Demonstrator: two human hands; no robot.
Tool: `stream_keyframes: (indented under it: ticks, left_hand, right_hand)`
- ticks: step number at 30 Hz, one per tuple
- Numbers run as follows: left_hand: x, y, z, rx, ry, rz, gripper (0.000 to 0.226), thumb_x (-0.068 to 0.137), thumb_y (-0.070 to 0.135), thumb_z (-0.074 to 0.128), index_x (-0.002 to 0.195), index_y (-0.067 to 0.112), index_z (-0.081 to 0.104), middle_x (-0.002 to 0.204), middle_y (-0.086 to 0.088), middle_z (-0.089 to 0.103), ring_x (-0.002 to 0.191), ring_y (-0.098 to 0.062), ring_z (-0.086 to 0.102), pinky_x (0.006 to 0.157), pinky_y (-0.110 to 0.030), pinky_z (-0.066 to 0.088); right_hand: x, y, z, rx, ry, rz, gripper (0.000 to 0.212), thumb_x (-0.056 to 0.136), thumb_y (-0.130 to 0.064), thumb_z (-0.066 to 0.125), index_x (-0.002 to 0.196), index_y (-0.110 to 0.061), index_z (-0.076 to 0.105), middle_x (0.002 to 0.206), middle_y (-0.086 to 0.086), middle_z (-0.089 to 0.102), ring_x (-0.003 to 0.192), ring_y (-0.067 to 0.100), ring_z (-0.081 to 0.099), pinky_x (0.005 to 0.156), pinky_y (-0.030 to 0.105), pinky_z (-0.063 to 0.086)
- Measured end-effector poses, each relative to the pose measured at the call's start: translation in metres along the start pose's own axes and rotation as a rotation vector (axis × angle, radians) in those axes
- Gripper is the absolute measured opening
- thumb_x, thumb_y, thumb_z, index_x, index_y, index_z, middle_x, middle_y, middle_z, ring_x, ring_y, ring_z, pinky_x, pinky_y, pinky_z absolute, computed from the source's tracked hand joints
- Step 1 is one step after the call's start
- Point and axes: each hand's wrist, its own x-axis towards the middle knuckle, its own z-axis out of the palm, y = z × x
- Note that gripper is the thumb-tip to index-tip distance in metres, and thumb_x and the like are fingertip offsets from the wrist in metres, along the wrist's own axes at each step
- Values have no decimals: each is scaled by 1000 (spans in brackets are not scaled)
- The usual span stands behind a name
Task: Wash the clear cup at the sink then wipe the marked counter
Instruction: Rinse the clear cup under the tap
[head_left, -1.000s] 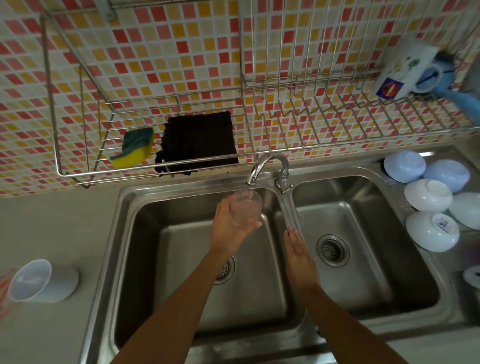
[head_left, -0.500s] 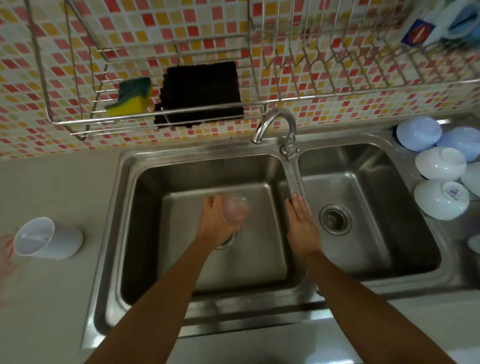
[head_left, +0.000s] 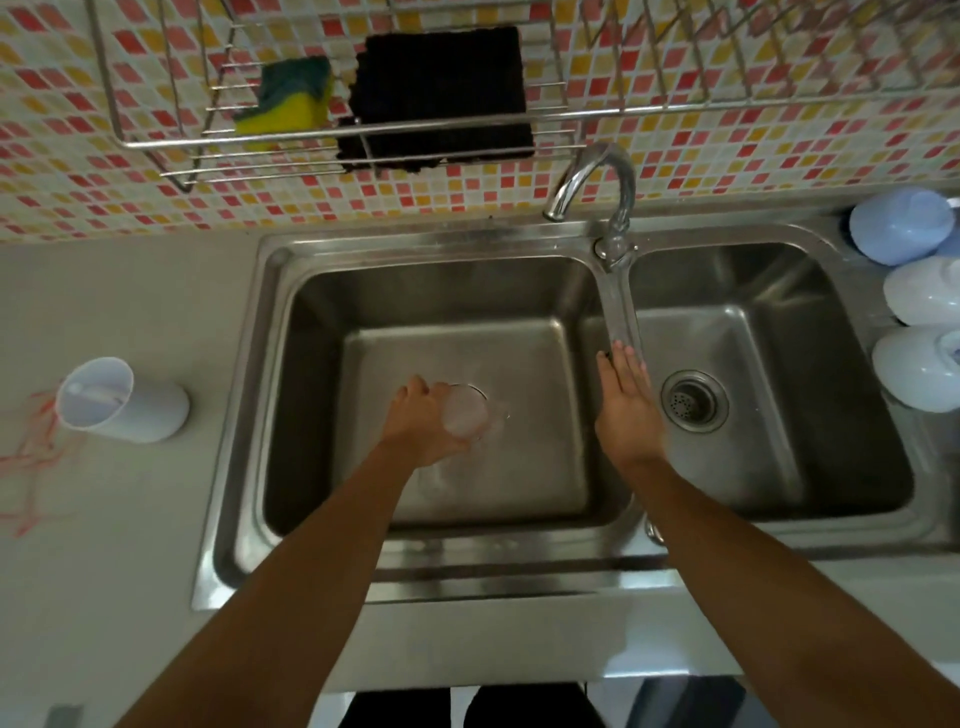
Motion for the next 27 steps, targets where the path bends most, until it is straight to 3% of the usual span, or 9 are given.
stream_keyframes:
  ticks: [13, 16, 19, 22, 25, 27]
  left_hand:
    - [11, 18, -38, 380, -90, 3, 90, 68, 74, 61, 136, 17, 43, 130, -11, 41, 121, -32, 46, 102, -41, 36]
    - [-20, 0, -64, 358, 27, -4, 91, 70, 75, 57, 135, 14, 43, 133, -13, 42, 122, -32, 46, 102, -41, 37]
    - [-20, -8, -65, 221, 74, 37, 92, 70, 68, 64, 139, 14, 37, 135, -14, 39, 123, -33, 45, 103, -43, 38]
    - [-32, -19, -51, 21, 91, 102, 91, 66, 47, 81, 136, 14, 33, 133, -14, 41, 121, -34, 47, 100, -43, 42]
    - [-46, -34, -43, -239, 154, 132, 89, 63, 31, 86, 133, 12, 34, 131, -9, 47, 116, -28, 53, 92, -37, 46]
    - [-59, -44, -46, -400, 234, 141, 88, 63, 35, 87, 132, 17, 36, 129, -2, 51, 114, -21, 55, 91, -33, 47]
  right_hand:
    - [3, 4, -1, -5, -12, 5, 74, 76, 13, 54, 145, 0, 32, 155, 21, 23, 146, 31, 15, 118, 40, 9]
    - [-1, -22, -22, 17, 55, -34, 75, 77, 15, 52, 147, -1, 29, 156, 19, 20, 147, 29, 11, 119, 38, 5]
    - [9, -17, -21, 85, 15, 9, 77, 79, 15, 51, 149, -5, 24, 158, 16, 16, 147, 27, 6, 119, 36, 0]
    - [0, -12, -17, 150, -47, 74, 68, 89, 2, 49, 151, -10, 21, 159, 14, 14, 148, 26, 5, 119, 36, 1]
    - [-11, -29, -16, 266, -57, 110, 60, 95, -15, 51, 150, -16, 26, 155, 11, 27, 144, 28, 21, 116, 43, 22]
    - [-18, -54, -22, 349, -24, 91, 58, 94, -18, 54, 148, -18, 31, 152, 10, 35, 140, 28, 31, 111, 42, 32]
